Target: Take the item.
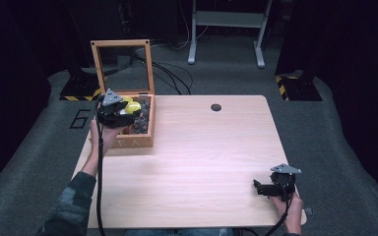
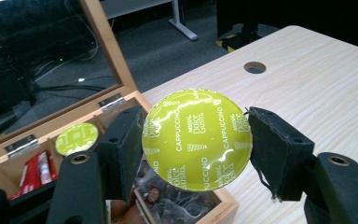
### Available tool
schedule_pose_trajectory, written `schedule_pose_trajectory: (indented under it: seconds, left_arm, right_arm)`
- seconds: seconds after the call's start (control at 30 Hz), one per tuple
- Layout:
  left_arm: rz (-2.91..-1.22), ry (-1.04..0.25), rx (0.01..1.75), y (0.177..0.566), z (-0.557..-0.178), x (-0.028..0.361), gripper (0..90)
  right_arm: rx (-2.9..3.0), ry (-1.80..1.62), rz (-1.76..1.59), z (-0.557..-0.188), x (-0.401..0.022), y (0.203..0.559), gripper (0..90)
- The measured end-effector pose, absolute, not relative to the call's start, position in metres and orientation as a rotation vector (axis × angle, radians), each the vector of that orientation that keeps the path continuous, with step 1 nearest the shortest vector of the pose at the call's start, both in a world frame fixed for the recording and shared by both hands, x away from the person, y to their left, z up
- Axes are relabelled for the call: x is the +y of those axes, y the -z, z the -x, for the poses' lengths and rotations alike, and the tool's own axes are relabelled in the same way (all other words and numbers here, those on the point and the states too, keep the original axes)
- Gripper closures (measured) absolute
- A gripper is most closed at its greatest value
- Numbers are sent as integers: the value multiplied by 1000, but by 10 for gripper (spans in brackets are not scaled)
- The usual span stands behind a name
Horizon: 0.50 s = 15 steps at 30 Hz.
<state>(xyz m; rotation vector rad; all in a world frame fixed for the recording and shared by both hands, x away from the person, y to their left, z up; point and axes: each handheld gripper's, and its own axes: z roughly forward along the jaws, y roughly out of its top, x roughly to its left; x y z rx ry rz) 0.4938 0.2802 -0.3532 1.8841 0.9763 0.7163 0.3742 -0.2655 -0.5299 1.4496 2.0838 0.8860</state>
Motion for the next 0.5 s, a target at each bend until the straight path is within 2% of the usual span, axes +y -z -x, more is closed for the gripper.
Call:
schedule_pose_trajectory:
  seconds: [0.5]
  left_arm:
    - [-1917,-690,915,351,-493,253,377]
  right_arm:
    - [2086,-885,-1445,-374,-266,530,0]
